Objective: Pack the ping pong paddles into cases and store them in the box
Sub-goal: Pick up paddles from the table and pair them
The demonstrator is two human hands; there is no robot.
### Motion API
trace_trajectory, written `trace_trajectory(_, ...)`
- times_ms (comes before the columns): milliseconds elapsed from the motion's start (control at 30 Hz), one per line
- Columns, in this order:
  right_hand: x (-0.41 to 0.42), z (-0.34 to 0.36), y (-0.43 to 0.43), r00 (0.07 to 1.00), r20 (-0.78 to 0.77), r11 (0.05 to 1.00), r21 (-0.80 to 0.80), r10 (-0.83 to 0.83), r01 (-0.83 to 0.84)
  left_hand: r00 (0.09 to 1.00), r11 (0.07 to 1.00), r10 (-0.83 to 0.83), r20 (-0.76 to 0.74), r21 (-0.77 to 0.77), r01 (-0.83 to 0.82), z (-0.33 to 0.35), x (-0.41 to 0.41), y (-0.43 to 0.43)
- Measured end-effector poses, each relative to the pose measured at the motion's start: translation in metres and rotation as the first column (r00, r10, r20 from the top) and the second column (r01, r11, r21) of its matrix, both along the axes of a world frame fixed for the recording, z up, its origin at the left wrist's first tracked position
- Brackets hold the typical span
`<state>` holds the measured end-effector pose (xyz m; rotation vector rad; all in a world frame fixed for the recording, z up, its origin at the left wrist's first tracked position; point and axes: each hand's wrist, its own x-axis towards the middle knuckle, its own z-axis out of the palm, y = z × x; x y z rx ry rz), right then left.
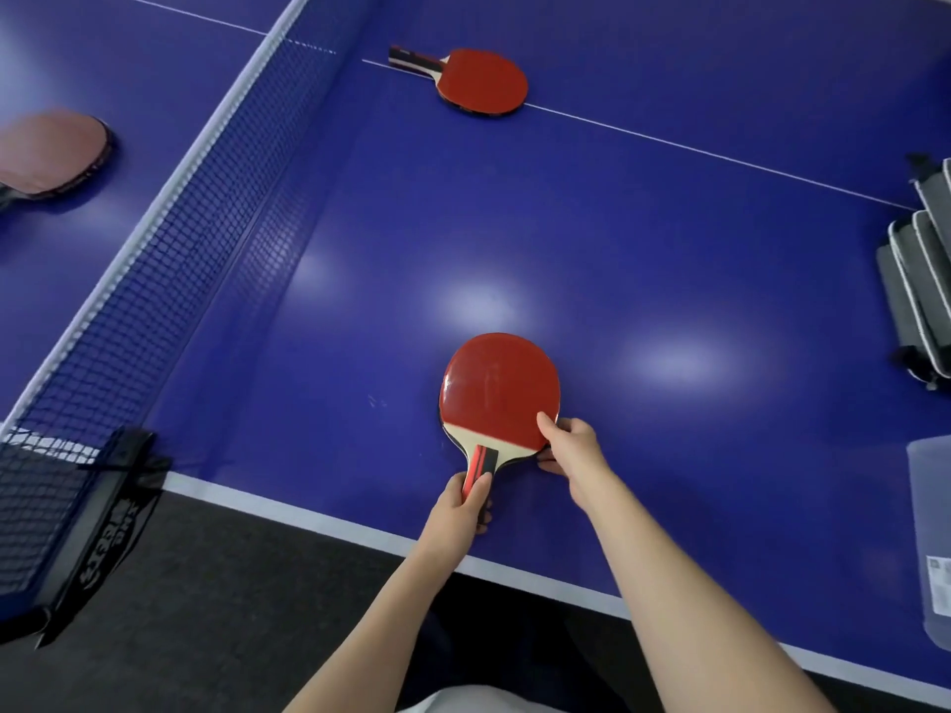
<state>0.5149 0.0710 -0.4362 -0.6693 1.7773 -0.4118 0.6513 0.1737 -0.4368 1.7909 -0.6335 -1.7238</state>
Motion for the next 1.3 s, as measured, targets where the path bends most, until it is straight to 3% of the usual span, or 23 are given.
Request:
trace_trajectory(200,0.028,0.005,-0.007,0.997,0.044,0.998,-0.025,0.061,-0.06,1.0,0.998,0.004,0.024,-0.061,-0.002,0.006,0.041,-0.005)
trace_trajectory(500,0.165,0.01,-0.026,0.977,0.078,0.978,-0.089,0.198,-0.191,0.982,0.978,0.186,0.037,-0.099,-0.181,0.01,0.169,-0.014)
trace_trajectory(767,0.215,-0.001,-0.032,0.97,-0.038,0.97,-0.025,0.241,-0.242,0.982,0.995,0.1,0.163,-0.017,-0.098,0.006,0.226,-0.02)
trace_trajectory(833,0.215,-0.002,-0.031,0.952,-0.081,0.955,-0.011,0.294,-0.296,0.942,0.994,0.1,0.32,-0.066,-0.083,0.003,0.222,-0.016)
trace_trajectory(933,0.215,-0.001,-0.032,0.929,-0.134,0.936,-0.023,0.345,-0.351,0.798,0.99,0.103,0.594,-0.138,-0.025,-0.001,0.21,-0.01)
trace_trajectory(1067,0.216,-0.001,-0.033,0.938,-0.144,0.947,-0.028,0.314,-0.321,0.763,0.968,0.221,0.608,-0.233,-0.095,-0.002,0.194,-0.003)
trace_trajectory(1200,0.217,-0.001,-0.027,0.975,-0.076,0.977,-0.028,0.211,-0.213,0.663,0.976,0.199,0.721,-0.205,-0.07,-0.007,0.19,0.002)
trace_trajectory(1300,0.221,-0.001,-0.024,0.969,-0.12,0.974,-0.048,0.214,-0.221,0.61,0.978,0.192,0.769,-0.201,-0.054,-0.009,0.187,0.001)
